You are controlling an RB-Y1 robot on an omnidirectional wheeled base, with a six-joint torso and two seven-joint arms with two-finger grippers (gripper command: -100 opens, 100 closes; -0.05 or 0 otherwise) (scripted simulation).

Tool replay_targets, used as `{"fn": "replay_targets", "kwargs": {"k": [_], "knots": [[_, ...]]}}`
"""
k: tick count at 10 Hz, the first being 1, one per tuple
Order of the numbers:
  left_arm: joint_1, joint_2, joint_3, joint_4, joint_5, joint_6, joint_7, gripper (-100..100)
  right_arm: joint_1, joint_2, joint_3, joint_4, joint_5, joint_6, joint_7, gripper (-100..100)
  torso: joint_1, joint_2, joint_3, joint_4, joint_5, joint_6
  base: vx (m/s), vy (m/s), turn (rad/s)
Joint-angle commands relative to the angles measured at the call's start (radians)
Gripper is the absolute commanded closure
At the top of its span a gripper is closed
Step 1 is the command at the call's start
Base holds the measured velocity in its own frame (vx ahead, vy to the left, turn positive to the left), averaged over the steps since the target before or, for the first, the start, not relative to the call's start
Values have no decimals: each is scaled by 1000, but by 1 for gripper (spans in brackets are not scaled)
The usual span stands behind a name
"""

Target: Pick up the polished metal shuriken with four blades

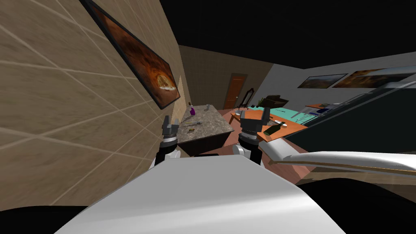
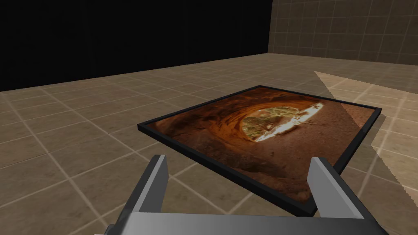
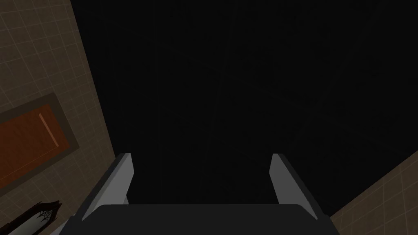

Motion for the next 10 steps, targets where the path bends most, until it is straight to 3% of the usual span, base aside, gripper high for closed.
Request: {"fn": "replay_targets", "kwargs": {"k": [1,6,7,9,10], "knots": [[-32,39,0,18,12,13,5,-100,0,0,0,0,0,0,0,0,0,0,0,0,0,0,-11,-10,68],[-168,177,-4,121,72,85,23,-100,0,0,0,0,0,0,0,0,-1,0,0,0,0,0,-13,-20,40],[-173,180,-4,121,72,85,23,-100,0,0,0,0,0,0,0,0,-1,0,0,0,0,0,-7,-16,7],[-235,246,-9,187,110,136,33,-100,0,0,0,0,0,0,0,0,-1,0,0,0,0,0,-8,-25,12],[-248,247,-9,189,110,136,33,-100,0,0,0,0,0,0,0,0,-2,0,0,0,0,0,-5,-24,8]]}}
